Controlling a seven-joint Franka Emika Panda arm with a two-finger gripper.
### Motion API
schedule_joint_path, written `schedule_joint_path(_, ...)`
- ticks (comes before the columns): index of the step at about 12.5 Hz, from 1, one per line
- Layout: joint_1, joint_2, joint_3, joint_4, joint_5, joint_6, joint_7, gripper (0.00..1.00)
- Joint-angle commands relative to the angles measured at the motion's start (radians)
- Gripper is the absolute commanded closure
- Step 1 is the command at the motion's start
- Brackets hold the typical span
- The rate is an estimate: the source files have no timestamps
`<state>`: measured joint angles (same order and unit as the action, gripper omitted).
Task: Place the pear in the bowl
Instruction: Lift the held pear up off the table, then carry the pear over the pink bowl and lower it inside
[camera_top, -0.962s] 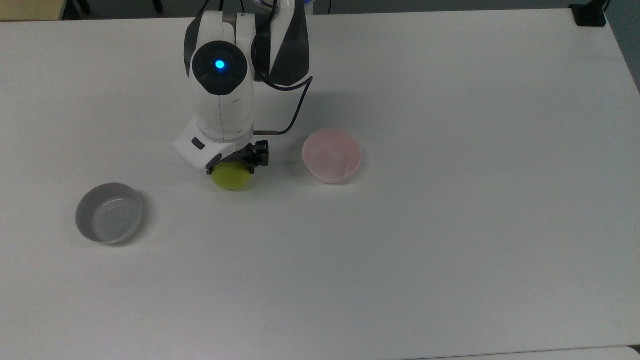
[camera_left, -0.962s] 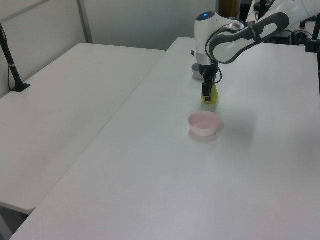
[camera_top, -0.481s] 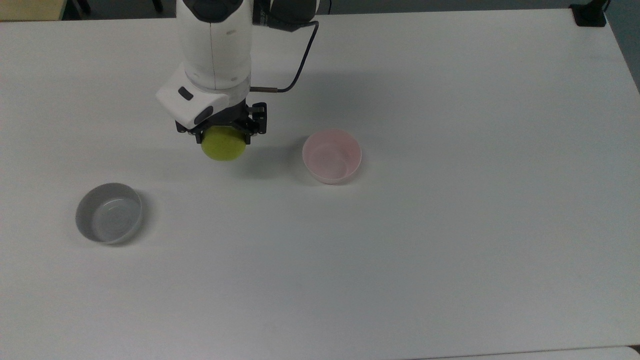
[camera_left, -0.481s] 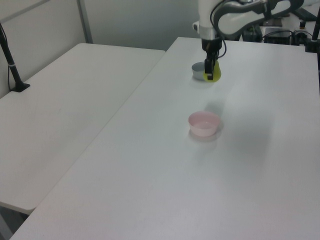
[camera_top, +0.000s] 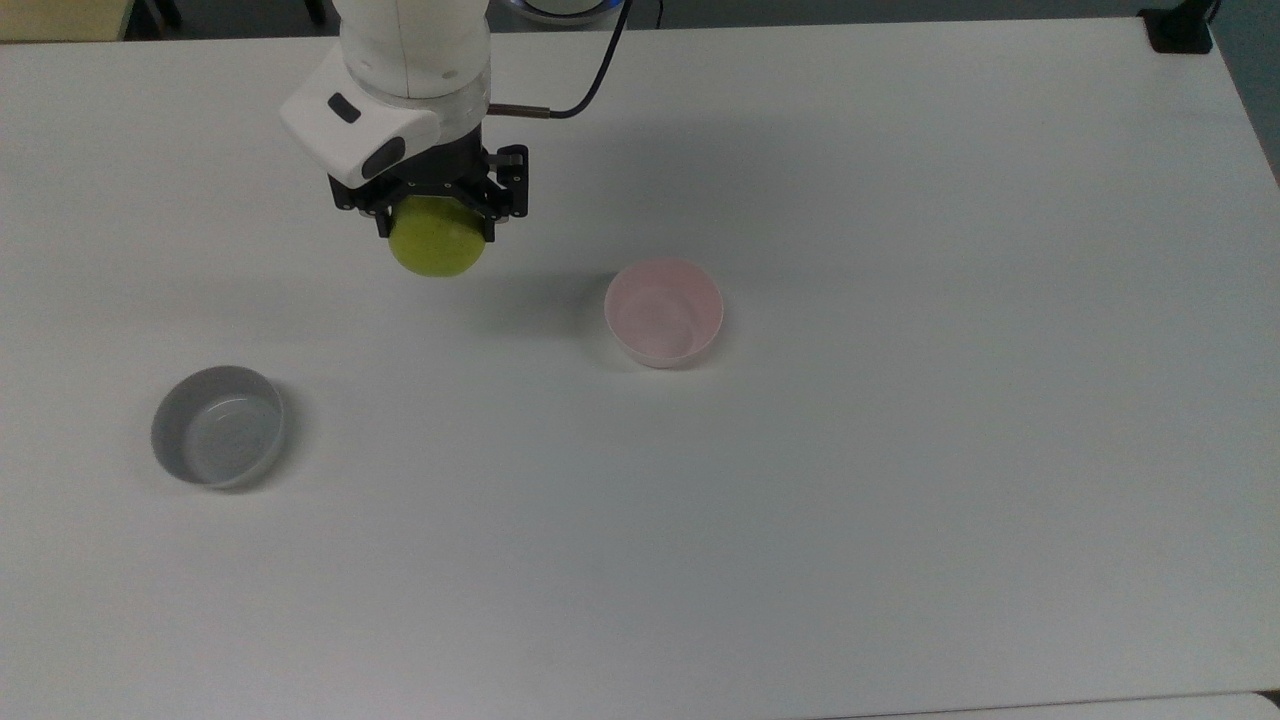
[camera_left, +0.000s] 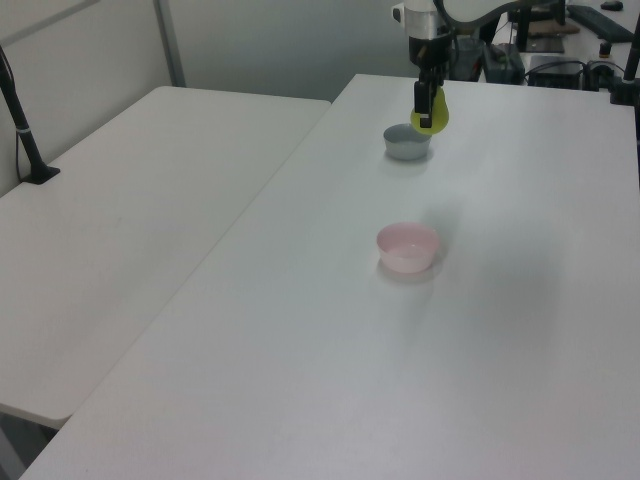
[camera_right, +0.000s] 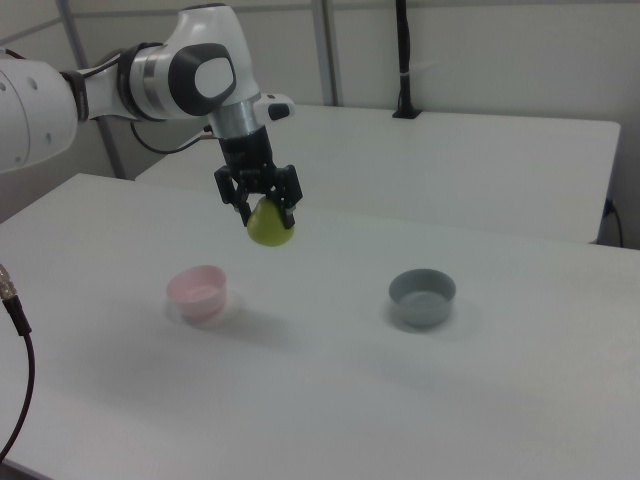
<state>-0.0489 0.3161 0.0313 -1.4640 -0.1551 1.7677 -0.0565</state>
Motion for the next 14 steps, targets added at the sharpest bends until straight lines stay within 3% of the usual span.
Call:
schedule_joint_path(1, 0.007, -0.011, 0.031, -0.005, 0.015, -0.027, -0.003, 0.48)
schedule_joint_path(6, 0.030, -0.008, 0.203, -0.051, 0.008, -0.034, 0.157, 0.48)
schedule_joint_path(10, 0.110, -0.002, 0.208, -0.067, 0.002, -0.039, 0.218, 0.48)
schedule_joint_path(14, 0.119, 0.031, 0.208, -0.160, -0.035, 0.043, 0.218, 0.48)
